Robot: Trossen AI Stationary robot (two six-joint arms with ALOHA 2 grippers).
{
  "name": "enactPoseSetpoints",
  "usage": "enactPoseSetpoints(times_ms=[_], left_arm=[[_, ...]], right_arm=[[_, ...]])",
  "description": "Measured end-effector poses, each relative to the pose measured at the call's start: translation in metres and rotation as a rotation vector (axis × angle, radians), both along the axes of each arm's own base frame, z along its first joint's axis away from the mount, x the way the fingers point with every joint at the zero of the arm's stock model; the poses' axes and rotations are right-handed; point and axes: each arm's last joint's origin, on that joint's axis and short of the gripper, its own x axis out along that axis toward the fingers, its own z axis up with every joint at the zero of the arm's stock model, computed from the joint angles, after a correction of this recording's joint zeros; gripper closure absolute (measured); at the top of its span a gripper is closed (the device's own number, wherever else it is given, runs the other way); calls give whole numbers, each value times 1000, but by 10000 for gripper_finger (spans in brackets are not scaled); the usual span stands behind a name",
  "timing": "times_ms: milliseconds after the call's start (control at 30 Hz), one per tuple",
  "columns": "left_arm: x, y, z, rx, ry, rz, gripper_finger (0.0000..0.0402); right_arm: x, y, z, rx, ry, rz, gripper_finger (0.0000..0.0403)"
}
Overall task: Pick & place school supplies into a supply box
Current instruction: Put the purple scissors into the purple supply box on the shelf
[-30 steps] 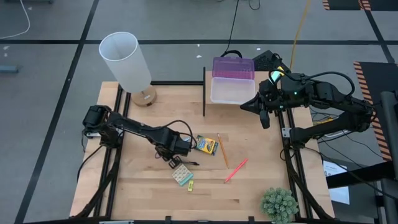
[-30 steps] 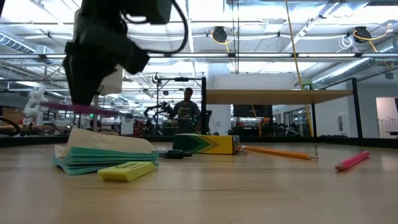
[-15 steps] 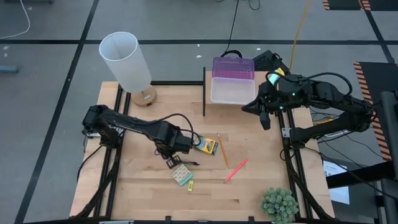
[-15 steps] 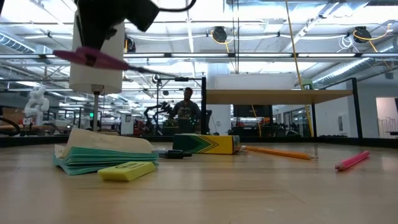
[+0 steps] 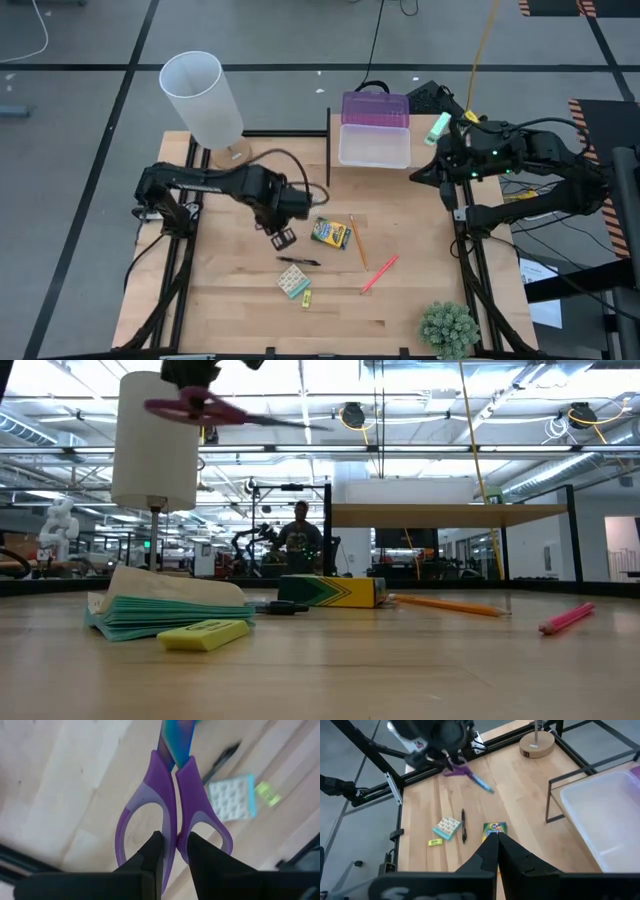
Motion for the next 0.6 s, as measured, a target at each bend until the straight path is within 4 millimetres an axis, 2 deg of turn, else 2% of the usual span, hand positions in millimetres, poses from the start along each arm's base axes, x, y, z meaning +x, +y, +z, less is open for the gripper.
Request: enactPoseSetpoints(times_ms=[300,600], left_arm=[[2,32,38,-6,-155,103,330],[-2,48,66,55,-278,138,330]], right_arm=[[-26,0,1,-85,13,-40,403],[-32,-1,3,-185,6,-32,403]])
